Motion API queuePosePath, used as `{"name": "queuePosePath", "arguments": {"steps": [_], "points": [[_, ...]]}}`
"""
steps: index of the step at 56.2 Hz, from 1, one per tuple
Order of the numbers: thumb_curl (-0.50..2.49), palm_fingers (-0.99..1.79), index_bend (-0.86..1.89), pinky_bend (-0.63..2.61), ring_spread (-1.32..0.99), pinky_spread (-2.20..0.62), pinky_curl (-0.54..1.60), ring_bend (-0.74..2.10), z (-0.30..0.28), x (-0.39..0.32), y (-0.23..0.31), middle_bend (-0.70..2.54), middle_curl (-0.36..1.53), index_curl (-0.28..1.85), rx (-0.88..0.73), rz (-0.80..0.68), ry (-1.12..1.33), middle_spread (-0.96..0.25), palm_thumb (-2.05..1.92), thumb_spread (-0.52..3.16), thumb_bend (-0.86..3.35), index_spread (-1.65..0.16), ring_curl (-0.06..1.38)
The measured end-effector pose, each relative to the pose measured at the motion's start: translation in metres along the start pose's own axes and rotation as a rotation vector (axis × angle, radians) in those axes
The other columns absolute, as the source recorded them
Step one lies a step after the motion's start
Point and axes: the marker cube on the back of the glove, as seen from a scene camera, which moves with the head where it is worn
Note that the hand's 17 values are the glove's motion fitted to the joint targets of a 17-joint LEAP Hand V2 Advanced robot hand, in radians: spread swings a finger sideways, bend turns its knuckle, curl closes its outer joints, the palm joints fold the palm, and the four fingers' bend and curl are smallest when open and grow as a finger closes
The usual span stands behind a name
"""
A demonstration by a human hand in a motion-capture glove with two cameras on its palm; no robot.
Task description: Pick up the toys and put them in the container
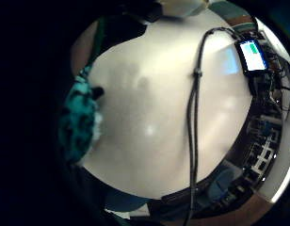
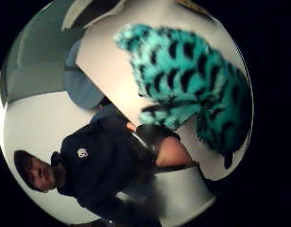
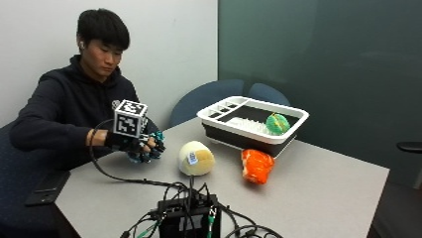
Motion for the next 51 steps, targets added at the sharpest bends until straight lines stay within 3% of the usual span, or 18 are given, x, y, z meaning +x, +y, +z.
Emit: {"name": "queuePosePath", "arguments": {"steps": [8,11,13,15,23,39,51], "points": [[0.34,-0.10,0.20,0.92,-0.01,-0.03,0.27,0.28,0.007,0.001,-0.011,0.14,0.31,0.24,0.039,0.002,0.014,0.02,0.15,1.14,0.01,-0.14,0.26],[0.36,0.19,0.22,0.95,-0.04,-0.05,0.26,0.44,0.005,0.002,-0.017,0.15,0.30,0.26,0.081,-0.004,0.014,0.01,0.28,1.22,0.09,-0.15,0.28],[0.39,0.62,0.19,1.02,-0.13,-0.16,0.26,0.63,0.003,0.001,-0.021,0.22,0.30,0.24,0.099,-0.009,0.018,-0.03,0.36,1.28,0.14,-0.17,0.30],[0.41,0.85,0.11,1.03,-0.19,-0.23,0.25,0.75,0.000,-0.001,-0.024,0.32,0.34,0.22,0.104,-0.017,0.027,-0.06,0.43,1.30,0.18,-0.18,0.32],[0.48,1.15,0.14,1.06,-0.28,-0.34,0.34,0.99,-0.025,-0.005,-0.039,0.63,0.48,0.22,0.123,-0.039,0.012,-0.14,0.60,1.24,0.23,-0.19,0.47],[0.62,1.16,0.39,1.21,-0.35,-0.39,0.46,1.20,-0.175,-0.039,-0.087,0.92,0.67,0.34,0.324,-0.107,-0.154,-0.21,0.68,1.04,0.19,-0.21,0.59],[0.72,1.09,0.59,1.24,-0.35,-0.40,0.51,1.28,-0.280,-0.055,-0.164,1.03,0.76,0.49,0.456,-0.070,-0.257,-0.21,0.69,0.89,0.15,-0.21,0.64]]}}
